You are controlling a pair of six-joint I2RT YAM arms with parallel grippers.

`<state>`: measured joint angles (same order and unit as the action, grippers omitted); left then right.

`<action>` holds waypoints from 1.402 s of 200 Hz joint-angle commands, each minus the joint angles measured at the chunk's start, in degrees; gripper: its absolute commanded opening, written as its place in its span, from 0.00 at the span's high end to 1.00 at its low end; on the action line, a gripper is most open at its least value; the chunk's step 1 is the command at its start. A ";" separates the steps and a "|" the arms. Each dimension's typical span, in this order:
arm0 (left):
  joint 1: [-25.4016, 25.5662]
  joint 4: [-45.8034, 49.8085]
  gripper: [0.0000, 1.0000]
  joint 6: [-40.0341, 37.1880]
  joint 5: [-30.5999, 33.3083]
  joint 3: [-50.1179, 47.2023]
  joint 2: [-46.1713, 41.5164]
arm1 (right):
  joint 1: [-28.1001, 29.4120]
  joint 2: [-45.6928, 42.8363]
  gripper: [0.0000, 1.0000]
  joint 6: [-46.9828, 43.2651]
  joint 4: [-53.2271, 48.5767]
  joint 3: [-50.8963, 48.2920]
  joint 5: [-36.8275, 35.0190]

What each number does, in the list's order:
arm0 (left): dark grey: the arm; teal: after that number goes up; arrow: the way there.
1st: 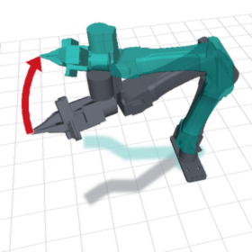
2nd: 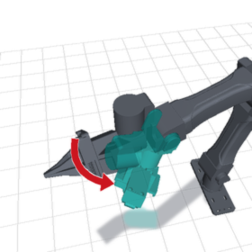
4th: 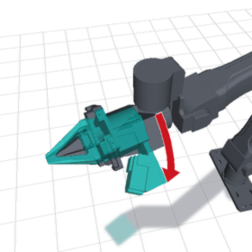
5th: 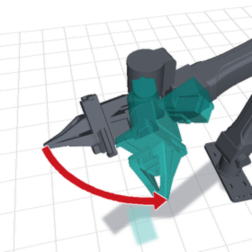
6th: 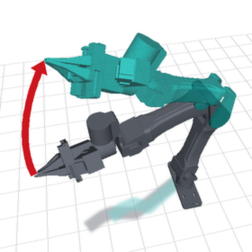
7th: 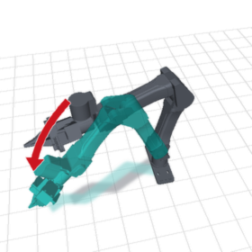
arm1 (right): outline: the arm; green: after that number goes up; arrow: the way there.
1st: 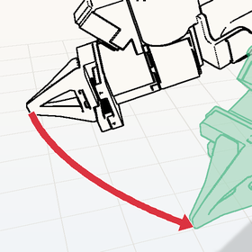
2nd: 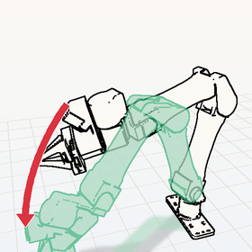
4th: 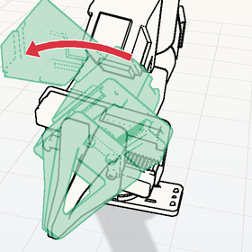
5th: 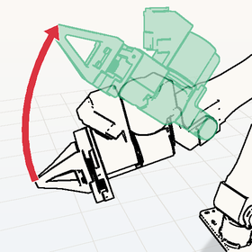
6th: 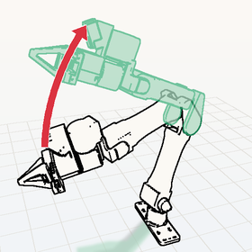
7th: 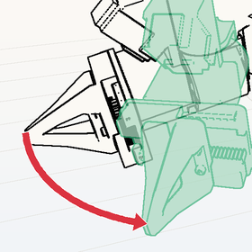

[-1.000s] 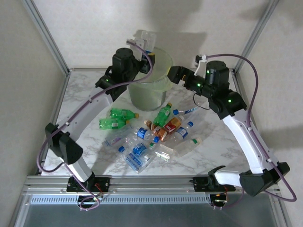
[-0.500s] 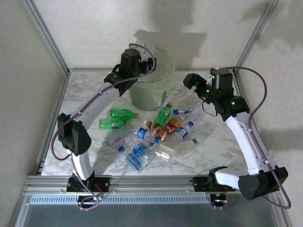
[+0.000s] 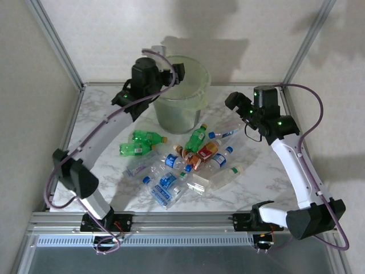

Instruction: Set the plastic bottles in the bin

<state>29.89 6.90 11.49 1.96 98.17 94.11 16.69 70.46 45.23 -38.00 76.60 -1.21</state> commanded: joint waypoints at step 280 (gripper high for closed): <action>0.00 -19.81 0.18 16.99 -30.61 -35.24 -24.57 | -1.99 44.11 0.10 10.34 -0.36 8.36 -5.87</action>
<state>29.89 -11.62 28.16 -27.29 63.48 70.11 15.16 112.75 54.89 -38.35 83.48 -5.45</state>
